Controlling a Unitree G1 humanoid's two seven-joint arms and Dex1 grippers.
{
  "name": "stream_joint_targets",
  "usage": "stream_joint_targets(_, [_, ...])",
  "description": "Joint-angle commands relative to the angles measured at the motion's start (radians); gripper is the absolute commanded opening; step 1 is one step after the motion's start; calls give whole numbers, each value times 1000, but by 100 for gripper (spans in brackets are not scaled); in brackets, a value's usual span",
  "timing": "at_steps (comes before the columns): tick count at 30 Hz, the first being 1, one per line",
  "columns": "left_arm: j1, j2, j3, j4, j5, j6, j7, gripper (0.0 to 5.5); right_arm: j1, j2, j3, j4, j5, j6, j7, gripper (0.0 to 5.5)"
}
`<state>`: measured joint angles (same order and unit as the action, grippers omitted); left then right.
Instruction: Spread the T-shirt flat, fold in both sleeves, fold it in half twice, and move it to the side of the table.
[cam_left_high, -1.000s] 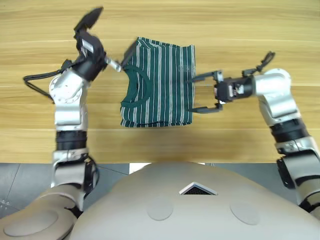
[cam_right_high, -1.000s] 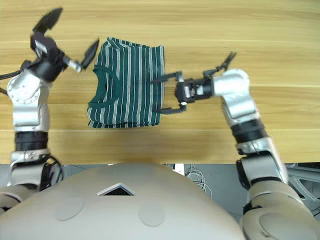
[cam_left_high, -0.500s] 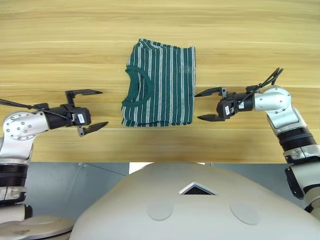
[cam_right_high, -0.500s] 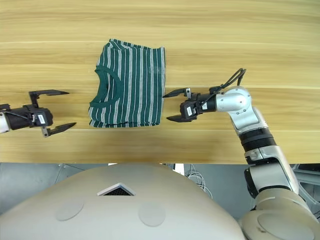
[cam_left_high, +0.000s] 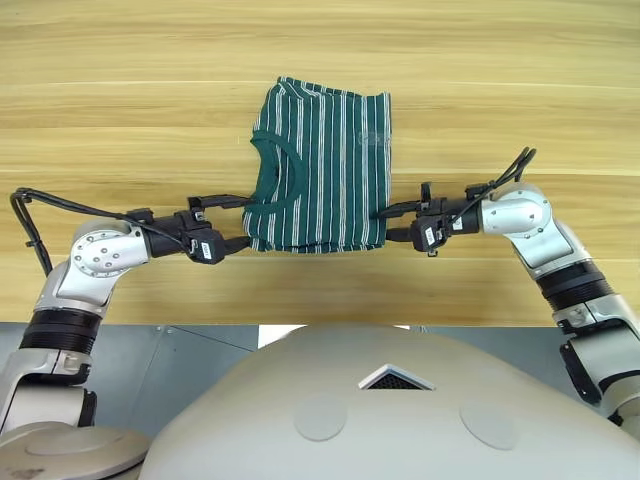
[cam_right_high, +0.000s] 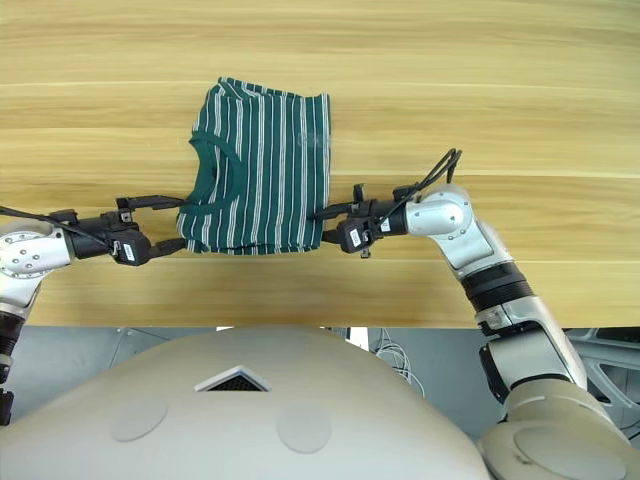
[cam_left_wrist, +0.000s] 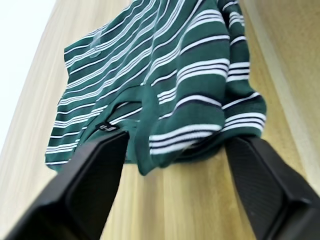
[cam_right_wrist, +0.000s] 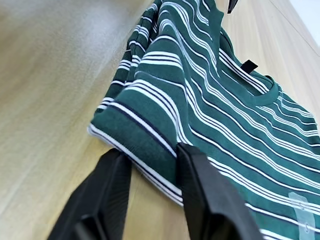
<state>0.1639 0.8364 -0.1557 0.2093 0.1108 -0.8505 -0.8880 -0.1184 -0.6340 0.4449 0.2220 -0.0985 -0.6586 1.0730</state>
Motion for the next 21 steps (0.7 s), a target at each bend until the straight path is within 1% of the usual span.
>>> stream_joint_targets(1, [-14,-8,-52,40,17,-13,-4,277,-15,6,10,-6,-20,9,-17,96])
stream_joint_targets(2, [-17,-11,-63,47,13,-18,-3,264,-18,7,11,-5,-23,11,-21,80])
stream_joint_targets(3, [-22,-14,-72,57,17,-24,1,239,-20,9,12,-4,-24,12,-24,55])
stream_joint_targets(6, [-42,-26,-93,98,36,-48,18,192,-29,16,17,3,-30,15,-29,14])
stream_joint_targets(13, [-55,-24,-132,140,-22,-76,12,88,-36,18,16,12,-25,20,-38,11])
stream_joint_targets(17, [-52,-27,-153,167,-34,-88,11,20,-42,10,11,16,0,19,-28,11])
stream_joint_targets(19, [-51,-30,-161,174,-47,-94,7,1,-44,8,8,15,9,21,-28,11])
stream_joint_targets(21, [-51,-43,-166,182,-56,-99,15,0,-45,11,10,15,19,22,-25,11])
